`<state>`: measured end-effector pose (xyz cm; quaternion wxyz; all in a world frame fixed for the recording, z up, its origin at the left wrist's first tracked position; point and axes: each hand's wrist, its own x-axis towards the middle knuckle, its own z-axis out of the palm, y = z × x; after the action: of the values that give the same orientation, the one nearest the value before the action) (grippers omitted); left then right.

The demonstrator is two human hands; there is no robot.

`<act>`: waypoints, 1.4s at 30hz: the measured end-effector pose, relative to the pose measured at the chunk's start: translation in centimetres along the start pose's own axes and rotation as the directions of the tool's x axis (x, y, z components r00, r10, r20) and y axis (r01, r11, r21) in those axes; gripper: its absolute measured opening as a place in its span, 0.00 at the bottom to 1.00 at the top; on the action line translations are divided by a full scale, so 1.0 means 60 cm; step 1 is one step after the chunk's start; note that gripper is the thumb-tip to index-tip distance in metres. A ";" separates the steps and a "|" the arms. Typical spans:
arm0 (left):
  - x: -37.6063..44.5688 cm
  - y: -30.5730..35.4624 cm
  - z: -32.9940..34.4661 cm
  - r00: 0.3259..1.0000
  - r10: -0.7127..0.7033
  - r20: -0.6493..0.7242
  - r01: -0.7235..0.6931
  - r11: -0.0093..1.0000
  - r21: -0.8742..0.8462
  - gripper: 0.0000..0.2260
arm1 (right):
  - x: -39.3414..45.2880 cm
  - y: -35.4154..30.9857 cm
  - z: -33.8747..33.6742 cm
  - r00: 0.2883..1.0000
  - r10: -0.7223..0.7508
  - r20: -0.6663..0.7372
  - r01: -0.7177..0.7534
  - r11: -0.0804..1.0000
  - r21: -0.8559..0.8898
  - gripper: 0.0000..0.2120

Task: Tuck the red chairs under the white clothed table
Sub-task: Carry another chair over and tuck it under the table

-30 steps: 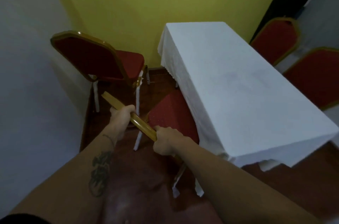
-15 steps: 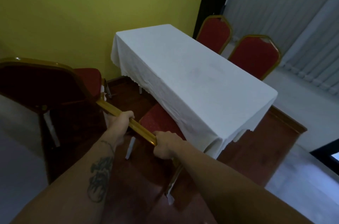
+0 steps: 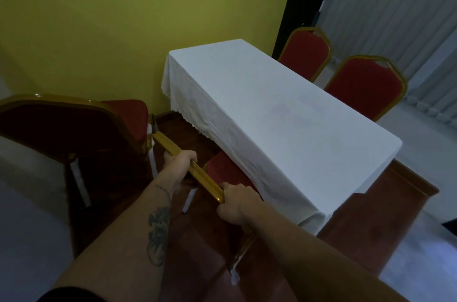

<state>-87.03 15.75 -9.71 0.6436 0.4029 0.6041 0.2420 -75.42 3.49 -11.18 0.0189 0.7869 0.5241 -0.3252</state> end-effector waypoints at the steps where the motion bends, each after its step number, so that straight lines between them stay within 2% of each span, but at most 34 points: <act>1: 0.007 0.010 0.005 1.000 -0.003 -0.004 0.003 1.000 0.013 0.36 | 0.011 0.001 -0.006 1.000 -0.006 -0.003 0.006 1.000 -0.007 0.25; 3: 0.028 0.026 0.010 1.000 0.008 0.022 -0.009 0.999 0.032 0.34 | 0.033 0.002 -0.018 1.000 -0.025 0.011 0.025 1.000 -0.010 0.25; 7: 0.127 0.025 0.006 0.998 -0.020 0.056 0.015 0.996 0.089 0.44 | 0.074 -0.004 -0.043 0.996 -0.065 0.064 0.067 0.997 -0.027 0.35; 10: 0.147 0.043 0.011 0.999 -0.029 0.020 0.027 0.994 0.103 0.39 | 0.101 -0.005 -0.058 0.991 -0.088 0.096 0.092 0.995 -0.036 0.42; 13: 0.126 0.059 0.019 1.000 0.013 0.008 -0.014 0.994 0.110 0.20 | 0.123 -0.003 -0.068 0.982 -0.108 0.156 0.113 0.993 -0.026 0.46; 14: 0.116 0.065 0.021 1.000 0.012 0.007 -0.013 0.993 0.119 0.17 | 0.128 -0.003 -0.073 0.975 -0.111 0.192 0.119 0.992 -0.029 0.49; 17: 0.093 0.080 0.015 1.000 -0.007 0.024 0.003 0.982 0.189 0.20 | 0.146 -0.012 -0.101 0.951 -0.147 0.271 0.164 0.985 -0.043 0.56; 21: 0.085 0.109 -0.011 1.000 -0.026 0.018 0.022 0.981 0.194 0.28 | 0.180 -0.042 -0.168 0.936 -0.281 0.211 0.280 0.959 0.034 0.53; 25: 0.084 0.172 -0.068 0.993 0.081 -0.081 -0.063 0.977 0.203 0.20 | 0.215 -0.101 -0.231 0.925 -0.365 0.104 0.359 0.930 0.078 0.49; 29: 0.101 0.225 -0.163 0.965 0.172 -0.199 -0.132 0.971 0.198 0.18 | 0.262 -0.184 -0.263 0.896 -0.440 0.058 0.439 0.898 0.042 0.42; 32: 0.130 0.243 -0.240 0.933 0.211 -0.291 -0.161 0.969 0.187 0.12 | 0.306 -0.258 -0.271 0.877 -0.479 0.046 0.479 0.878 0.001 0.40; 34: 0.161 0.250 -0.294 0.908 0.223 -0.355 -0.169 0.970 0.175 0.06 | 0.338 -0.311 -0.271 0.871 -0.488 0.053 0.490 0.872 -0.020 0.41; 39: 0.275 0.269 -0.436 0.836 0.162 -0.525 -0.172 0.985 0.030 0.04 | 0.428 -0.453 -0.251 0.871 -0.488 0.054 0.491 0.868 -0.074 0.38; 40: 0.300 0.271 -0.461 0.817 0.136 -0.561 -0.162 0.987 0.003 0.06 | 0.442 -0.480 -0.245 0.875 -0.481 0.060 0.485 0.869 -0.097 0.38; 42: 0.348 0.278 -0.507 0.793 0.070 -0.605 -0.144 0.987 -0.074 0.18 | 0.472 -0.533 -0.234 0.874 -0.480 0.073 0.485 0.862 -0.147 0.38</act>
<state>-110.49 48.59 -6.71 0.4267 0.3010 0.7378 0.4278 -88.53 46.07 -5.23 0.0093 0.6210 0.7282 -0.2898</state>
